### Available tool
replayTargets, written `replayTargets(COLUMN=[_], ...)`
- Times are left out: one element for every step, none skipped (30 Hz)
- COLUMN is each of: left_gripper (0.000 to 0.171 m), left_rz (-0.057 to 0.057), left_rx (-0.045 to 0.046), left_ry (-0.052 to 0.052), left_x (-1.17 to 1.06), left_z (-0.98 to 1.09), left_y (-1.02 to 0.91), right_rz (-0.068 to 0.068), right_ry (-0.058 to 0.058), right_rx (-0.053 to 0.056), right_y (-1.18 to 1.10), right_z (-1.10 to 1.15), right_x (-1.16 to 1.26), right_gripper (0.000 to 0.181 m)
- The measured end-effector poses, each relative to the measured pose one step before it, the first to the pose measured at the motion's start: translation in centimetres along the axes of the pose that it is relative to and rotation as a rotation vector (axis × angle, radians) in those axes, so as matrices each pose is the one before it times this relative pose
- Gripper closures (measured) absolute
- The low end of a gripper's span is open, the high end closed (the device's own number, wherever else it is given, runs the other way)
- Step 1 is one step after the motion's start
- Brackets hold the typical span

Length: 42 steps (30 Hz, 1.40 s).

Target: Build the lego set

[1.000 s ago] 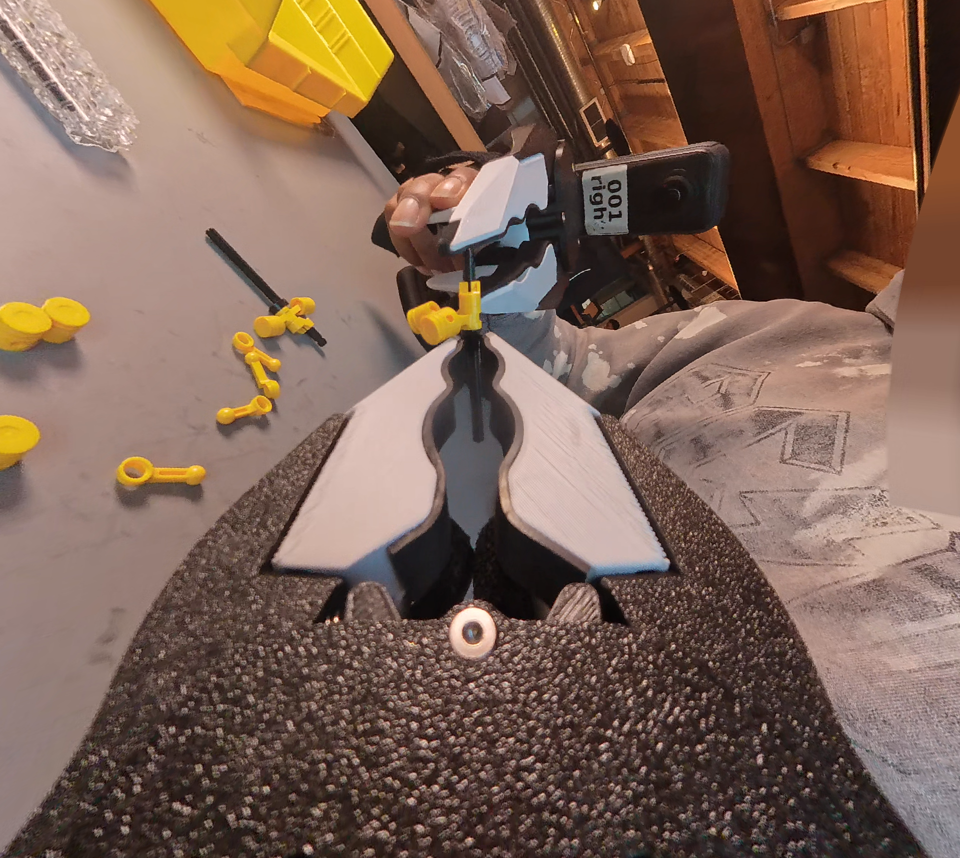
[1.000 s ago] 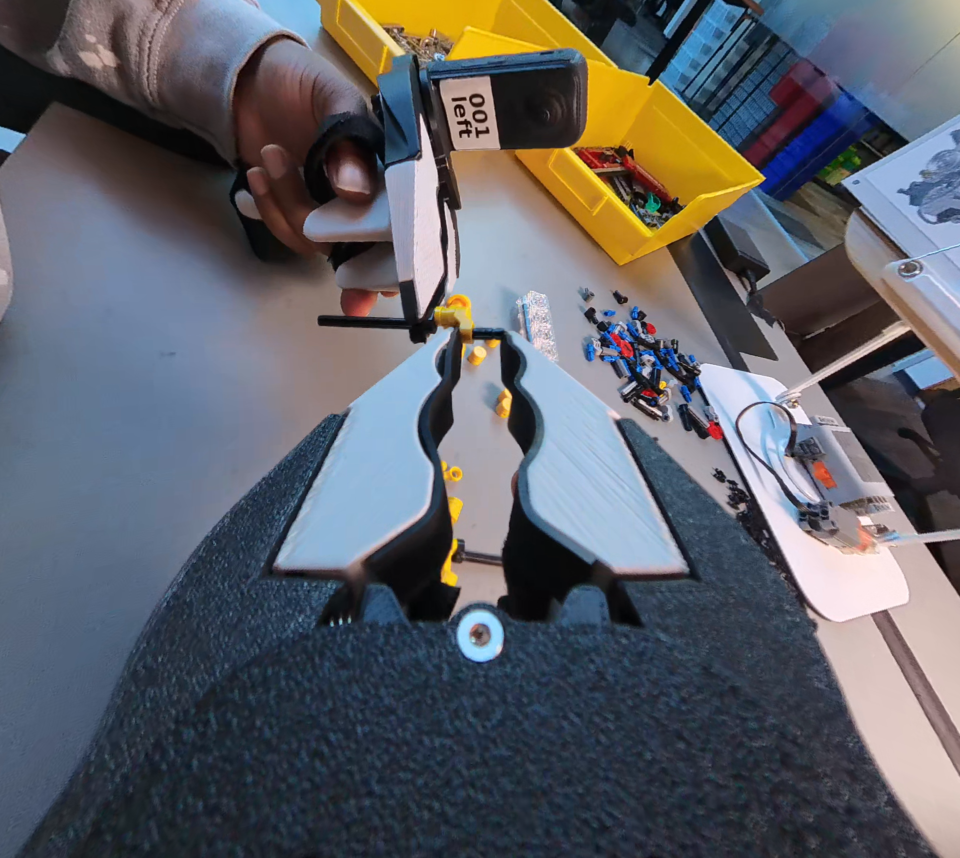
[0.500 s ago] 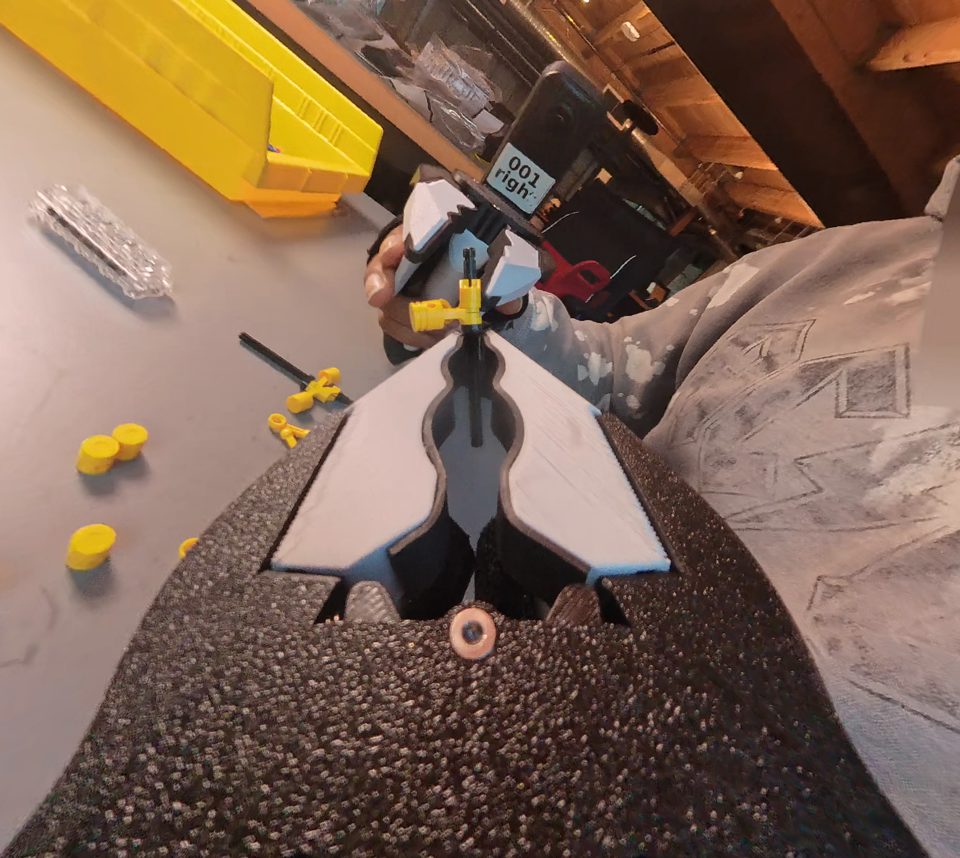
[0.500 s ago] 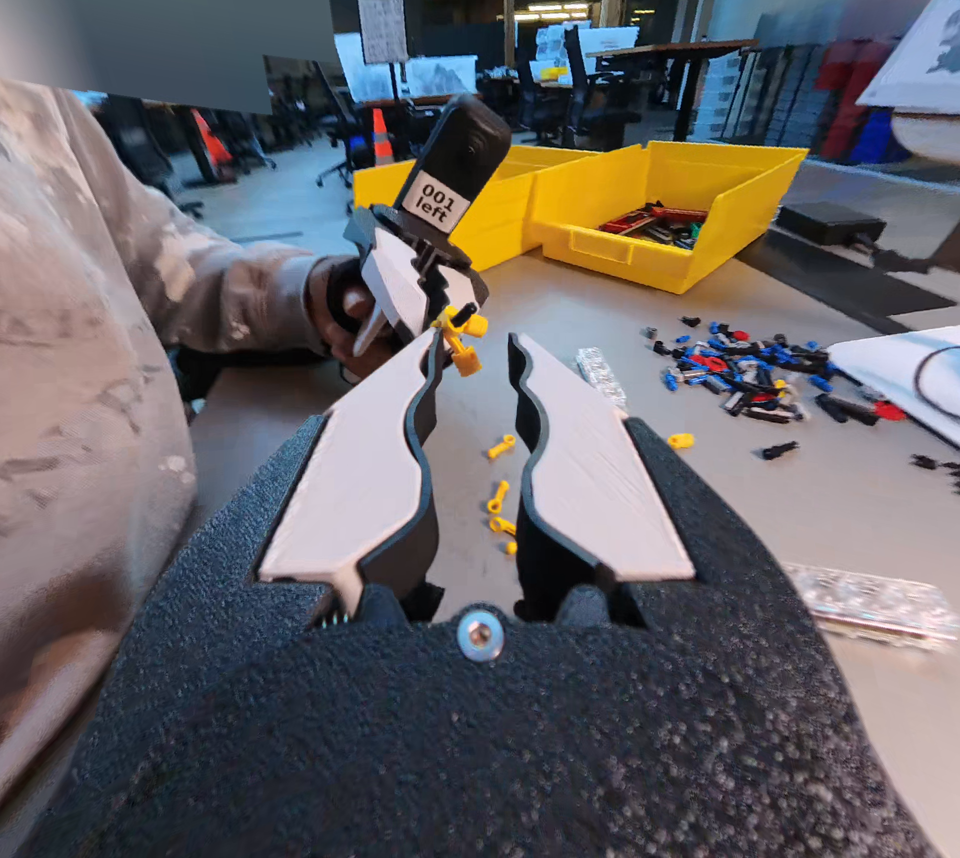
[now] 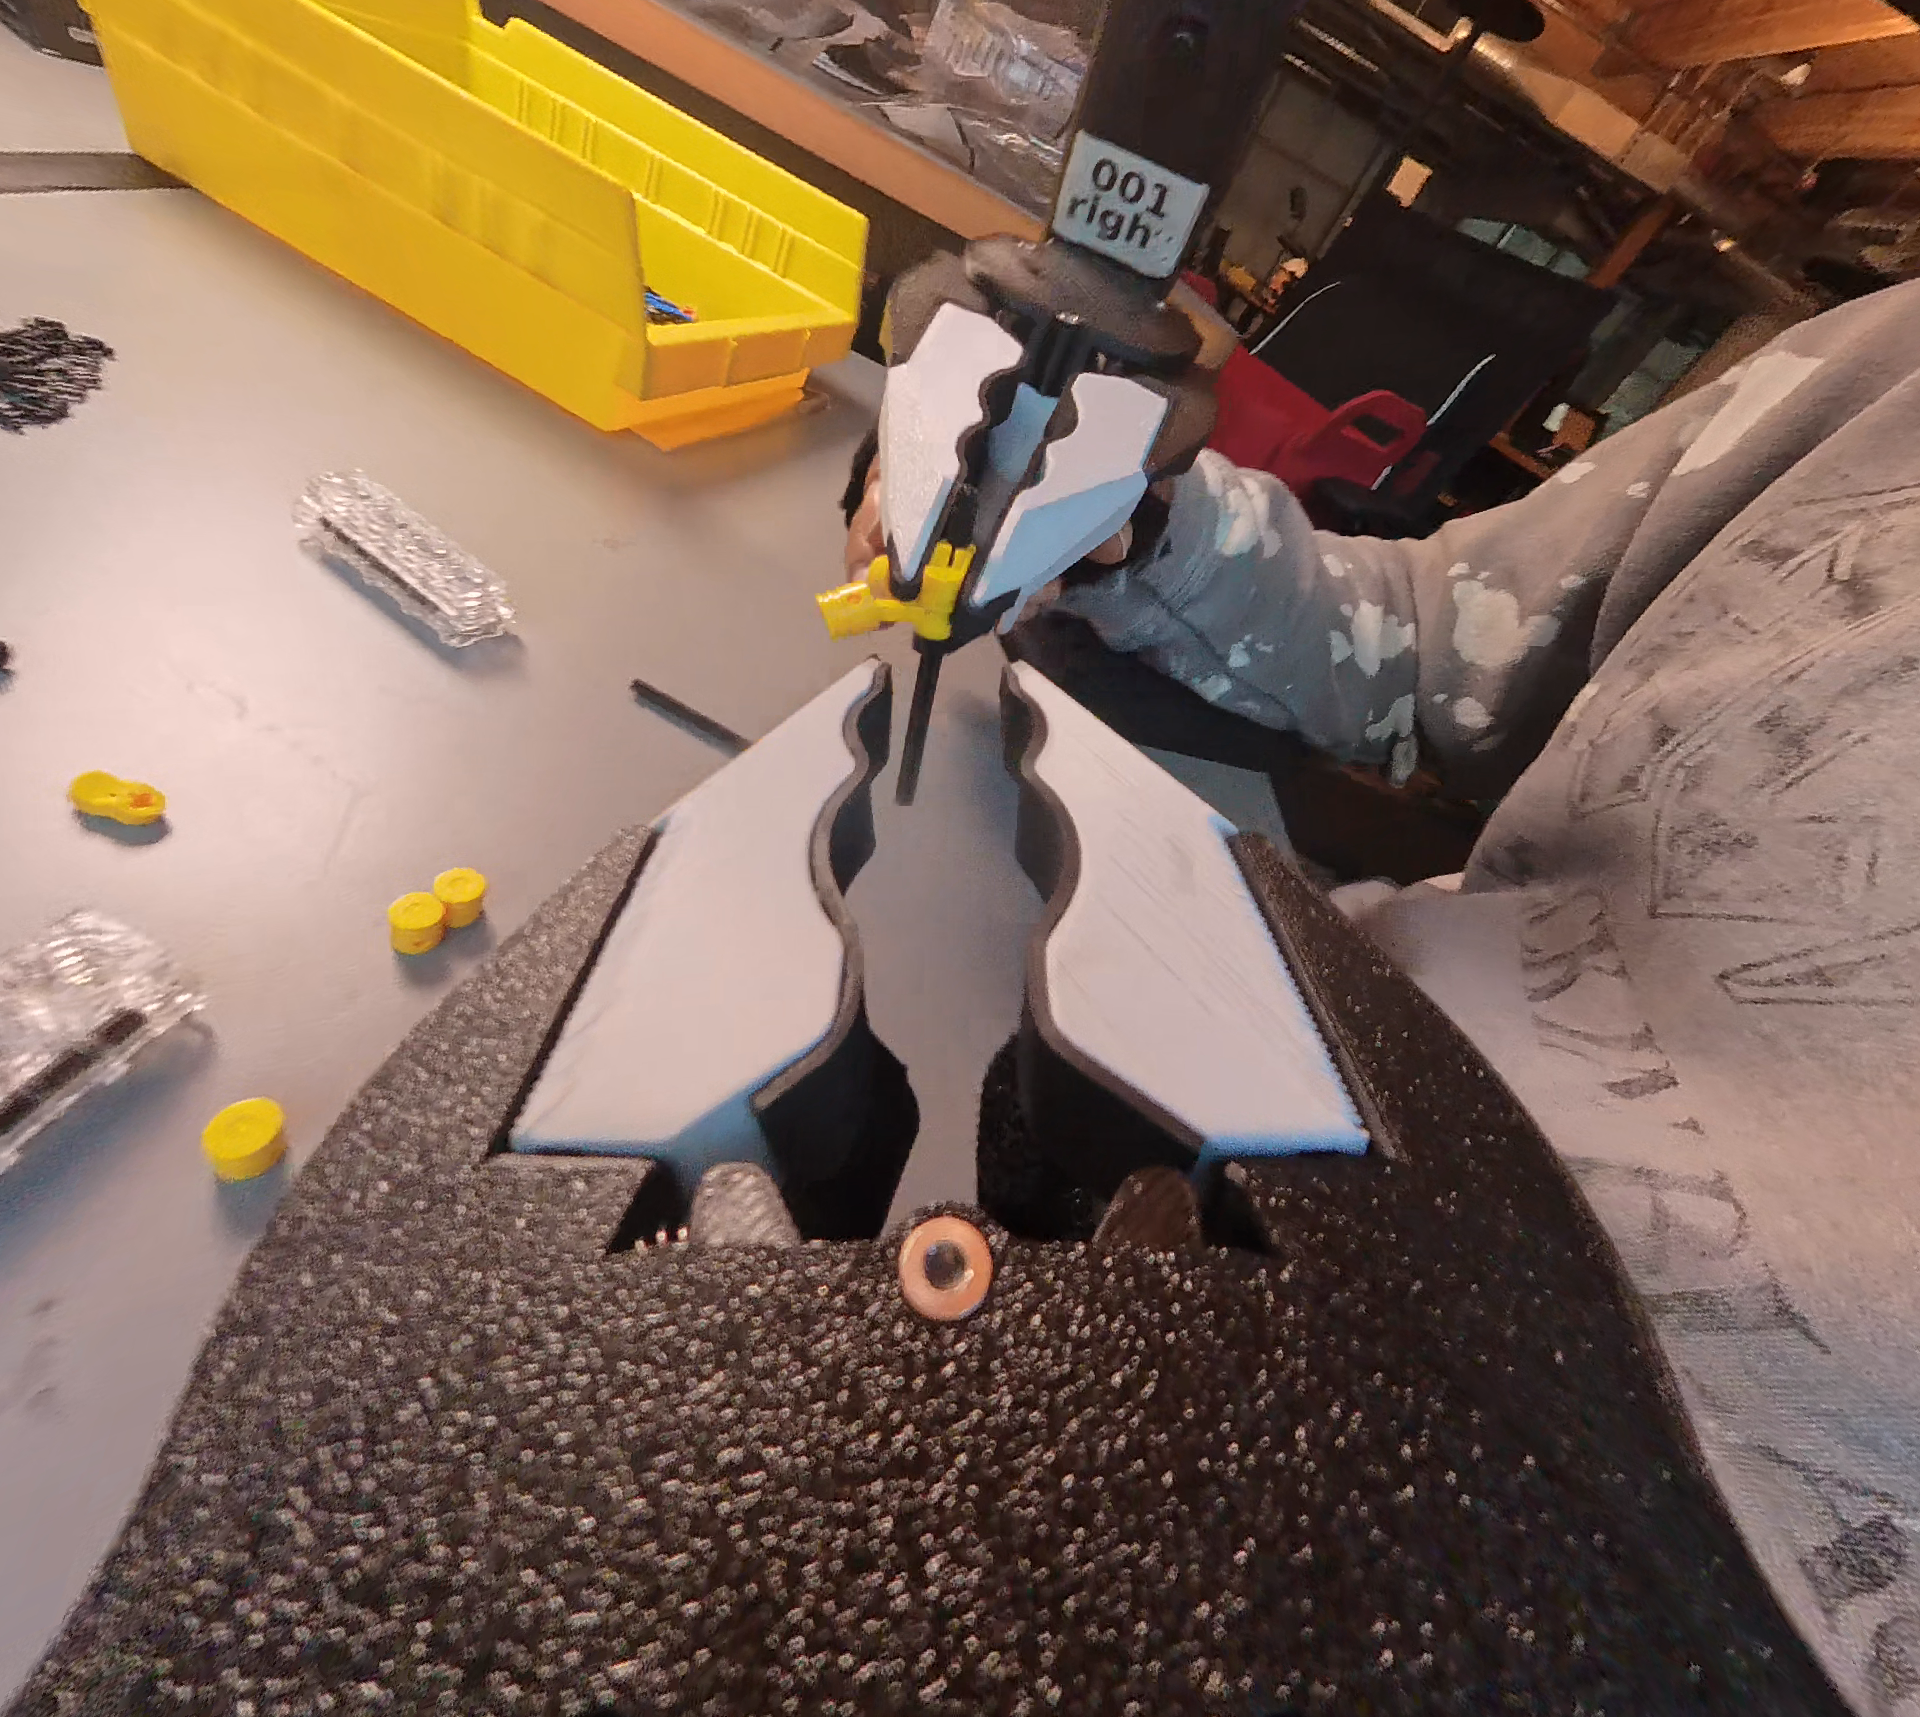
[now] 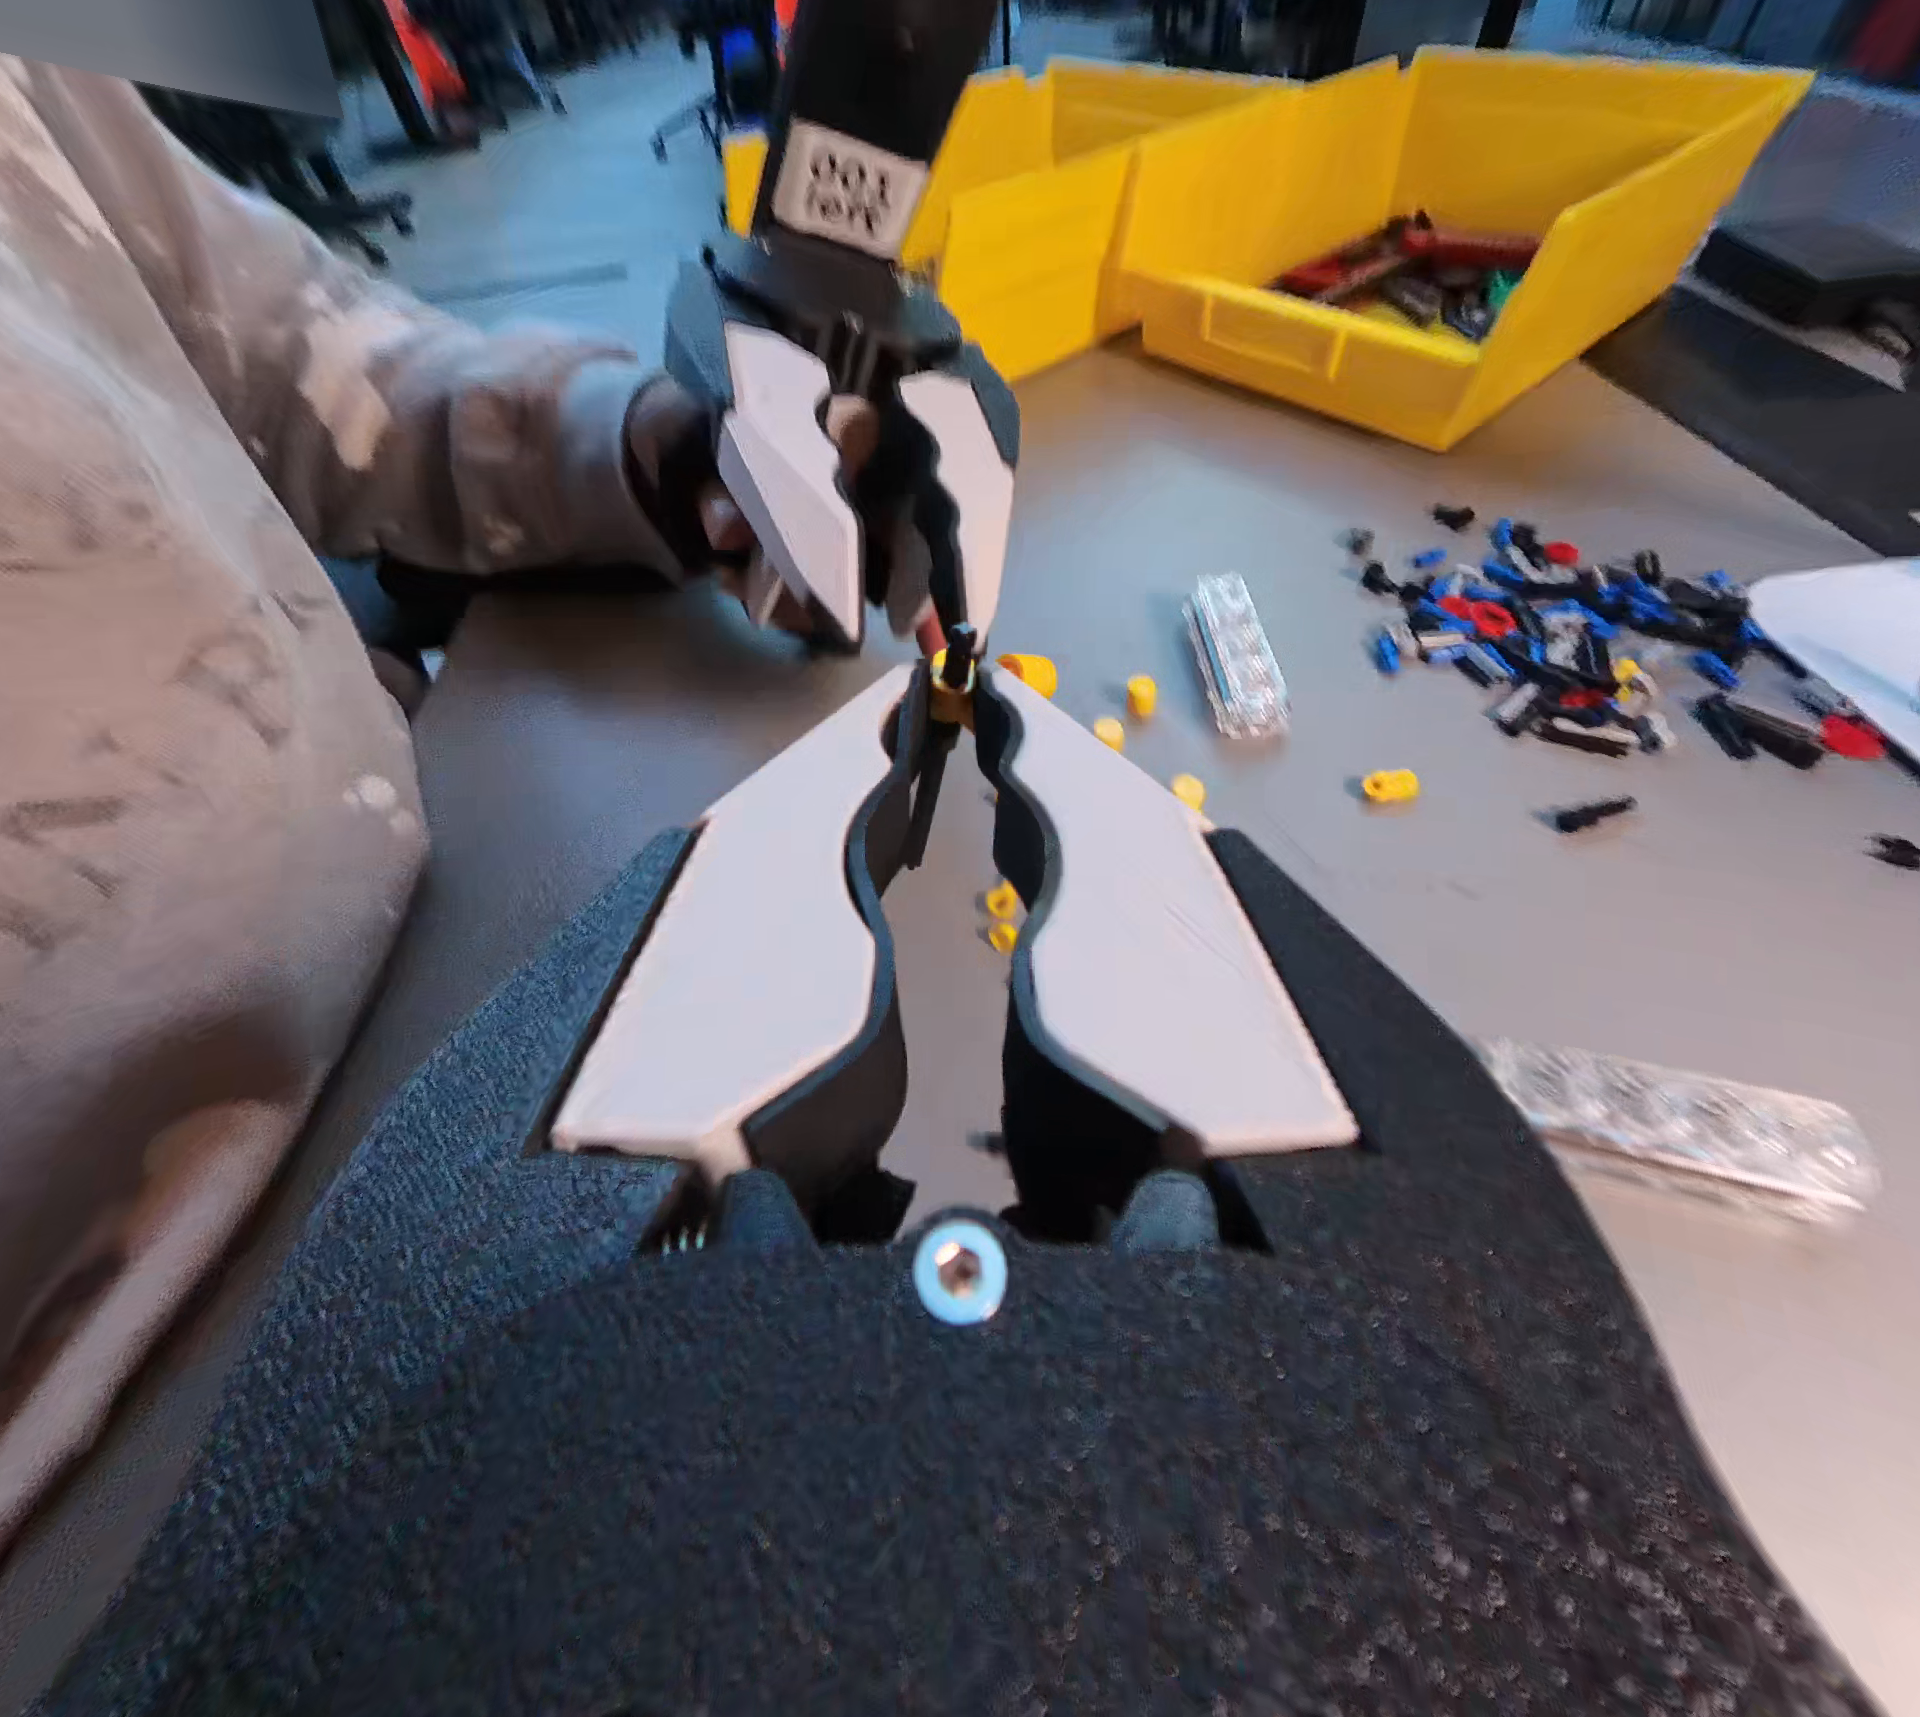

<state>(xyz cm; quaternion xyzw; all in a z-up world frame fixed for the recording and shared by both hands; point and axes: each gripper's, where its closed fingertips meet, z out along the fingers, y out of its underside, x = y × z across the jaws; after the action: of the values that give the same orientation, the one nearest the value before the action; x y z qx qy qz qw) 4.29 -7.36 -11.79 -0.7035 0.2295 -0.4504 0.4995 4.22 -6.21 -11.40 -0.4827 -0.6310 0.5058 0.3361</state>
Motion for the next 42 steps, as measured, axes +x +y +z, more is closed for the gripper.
replayTargets(left_gripper=[0.148, 0.148, 0.148, 0.148, 0.148, 0.148, 0.148, 0.148, 0.147, 0.147, 0.147, 0.147, 0.147, 0.147, 0.147, 0.147, 0.147, 0.147, 0.147, 0.147, 0.147, 0.147, 0.147, 0.147, 0.147, 0.147, 0.147, 0.148, 0.148, 0.148, 0.149, 0.149, 0.149, 0.149, 0.149, 0.149, 0.150, 0.150, 0.150, 0.149, 0.150, 0.150], left_rz=[0.0204, 0.0271, 0.0303, 0.0302, 0.0311, 0.0334, 0.0349, 0.0346, 0.0314, 0.0254, 0.0190, 0.0154, 0.0108, 0.0081, 0.0082, 0.0098, 0.0093, 0.0096, 0.0119, 0.0123, 0.0105, 0.0058, 0.0005, -0.0016, -0.0012, -0.0005, 0.0003, 0.0017, 0.0026, 0.0036, 0.0046, 0.0051, 0.0043, 0.0027, 0.0028, 0.0030, 0.0017, 0.0008, 0.0011, 0.0020, 0.0027, 0.0041], left_rx=[-0.00928, -0.01328, -0.01868, -0.02232, -0.02766, -0.03460, -0.03948, -0.04402, -0.04638, -0.04053, -0.02598, -0.01231, -0.00631, -0.00319, 0.00335, 0.00032, -0.01225, -0.02219, -0.02345, -0.01870, -0.01373, -0.01054, -0.00881, -0.00560, -0.00208, -0.00059, -0.00122, -0.00163, -0.00209, -0.00374, -0.00532, -0.00480, -0.00506, -0.00544, -0.00290, 0.00316, 0.00711, 0.00555, 0.00270, -0.00162, -0.00442, -0.00466], left_ry=[-0.0472, -0.0495, -0.0482, -0.0459, -0.0366, -0.0246, -0.0232, -0.0256, -0.0172, 0.0007, 0.0182, 0.0307, 0.0369, 0.0372, 0.0252, 0.0152, 0.0034, -0.0098, -0.0165, -0.0154, -0.0111, -0.0074, -0.0028, 0.0011, 0.0015, -0.0004, -0.0016, -0.0033, -0.0036, -0.0023, -0.0030, -0.0042, -0.0014, 0.0000, -0.0033, -0.0023, 0.0007, 0.0007, -0.0035, -0.0052, -0.0072, -0.0083], left_x=[-0.825, -0.896, -0.893, -0.878, -0.775, -0.646, -0.688, -0.834, -0.800, -0.537, -0.188, 0.137, 0.393, 0.589, 0.600, 0.553, 0.377, 0.159, 0.034, 0.029, 0.031, 0.007, 0.020, 0.031, 0.022, 0.000, -0.024, -0.033, -0.046, -0.017, -0.041, -0.046, -0.010, 0.007, -0.012, 0.048, 0.118, 0.109, 0.049, 0.001, -0.037, -0.059], left_z=[-0.427, -0.428, -0.364, -0.248, -0.079, 0.104, 0.253, 0.370, 0.473, 0.482, 0.450, 0.388, 0.328, 0.257, 0.183, 0.129, 0.132, 0.119, 0.096, 0.072, 0.063, 0.042, 0.020, 0.007, -0.033, -0.038, -0.031, -0.008, 0.046, 0.105, 0.157, 0.214, 0.228, 0.211, 0.150, 0.069, -0.011, -0.045, -0.029, 0.008, 0.034, 0.060], left_y=[-0.062, -0.020, 0.051, 0.067, 0.125, 0.216, 0.319, 0.404, 0.461, 0.394, 0.214, 0.082, 0.092, 0.157, 0.164, 0.272, 0.451, 0.559, 0.537, 0.378, 0.245, 0.164, 0.126, 0.106, 0.079, 0.070, 0.071, 0.058, 0.034, 0.029, 0.041, 0.018, 0.008, -0.002, -0.043, -0.124, -0.148, -0.095, -0.032, 0.053, 0.082, 0.063], right_rz=[-0.0364, -0.0398, -0.0350, -0.0484, -0.0609, -0.0522, -0.0389, -0.0324, -0.0285, -0.0313, -0.0328, -0.0322, -0.0274, -0.0158, -0.0015, 0.0059, 0.0040, 0.0036, 0.0084, 0.0133, 0.0180, 0.0172, 0.0163, 0.0237, 0.0272, 0.0222, 0.0152, 0.0142, 0.0106, 0.0065, 0.0075, 0.0134, 0.0239, 0.0233, 0.0048, -0.0147, -0.0193, -0.0013, 0.0149, 0.0140, 0.0030, -0.0062], right_ry=[0.0404, 0.0346, 0.0063, 0.0090, 0.0357, 0.0021, -0.0456, -0.0551, -0.0459, -0.0415, -0.0513, -0.0598, -0.0399, -0.0237, -0.0167, -0.0058, 0.0094, -0.0013, -0.0036, 0.0112, 0.0182, 0.0191, 0.0291, 0.0253, 0.0199, 0.0181, 0.0206, 0.0123, 0.0112, 0.0266, 0.0286, 0.0156, 0.0010, -0.0105, -0.0195, -0.0283, -0.0116, 0.0048, 0.0083, 0.0065, 0.0073, 0.0073], right_rx=[-0.1052, -0.1167, -0.1293, -0.1263, -0.0905, -0.0720, -0.0569, -0.0457, -0.0339, -0.0261, -0.0197, -0.0110, -0.0011, 0.0003, -0.0082, -0.0116, -0.0005, 0.0126, 0.0216, 0.0233, 0.0159, 0.0167, 0.0288, 0.0296, 0.0206, 0.0129, 0.0156, 0.0156, 0.0073, -0.0059, -0.0083, 0.0040, 0.0334, 0.0255, 0.0101, 0.0027, -0.0209, 0.0148, 0.0172, 0.0131, 0.0059, -0.0070], right_y=[1.111, 1.339, 1.549, 1.434, 0.812, 0.429, 0.176, -0.041, -0.273, -0.422, -0.472, -0.506, -0.522, -0.321, 0.072, 0.321, 0.298, 0.181, 0.070, 0.028, 0.158, 0.184, 0.074, 0.113, 0.282, 0.411, 0.338, 0.268, 0.337, 0.475, 0.454, 0.211, -0.318, -0.287, -0.115, -0.054, 0.314, -0.204, -0.224, -0.169, -0.074, 0.094], right_z=[-0.352, -0.326, -0.231, -0.125, -0.032, 0.112, 0.248, 0.412, 0.528, 0.600, 0.602, 0.559, 0.506, 0.472, 0.451, 0.398, 0.323, 0.240, 0.149, 0.060, -0.054, -0.229, -0.394, -0.531, -0.589, -0.566, -0.442, -0.240, 0.001, 0.208, 0.320, 0.380, 0.293, 0.267, 0.216, 0.110, 0.159, 0.035, -0.028, -0.045, -0.046, 0.040], right_x=[0.932, 0.874, 0.511, 0.569, 0.946, 0.529, -0.087, -0.131, 0.040, 0.096, -0.158, -0.398, -0.150, 0.107, 0.234, 0.363, 0.498, 0.211, 0.106, 0.290, 0.314, 0.217, 0.270, 0.139, -0.039, -0.219, -0.324, -0.549, -0.567, -0.220, 0.002, 0.011, -0.015, -0.055, -0.251, -0.492, -0.246, 0.056, 0.211, 0.160, 0.077, 0.006], right_gripper=[0.174, 0.173, 0.173, 0.174, 0.174, 0.174, 0.174, 0.174, 0.174, 0.174, 0.174, 0.174, 0.174, 0.173, 0.173, 0.172, 0.172, 0.171, 0.169, 0.166, 0.161, 0.158, 0.157, 0.157, 0.157, 0.157, 0.158, 0.162, 0.168, 0.170, 0.170, 0.169, 0.170, 0.171, 0.177, 0.181, 0.181, 0.181, 0.179, 0.174, 0.171, 0.169])
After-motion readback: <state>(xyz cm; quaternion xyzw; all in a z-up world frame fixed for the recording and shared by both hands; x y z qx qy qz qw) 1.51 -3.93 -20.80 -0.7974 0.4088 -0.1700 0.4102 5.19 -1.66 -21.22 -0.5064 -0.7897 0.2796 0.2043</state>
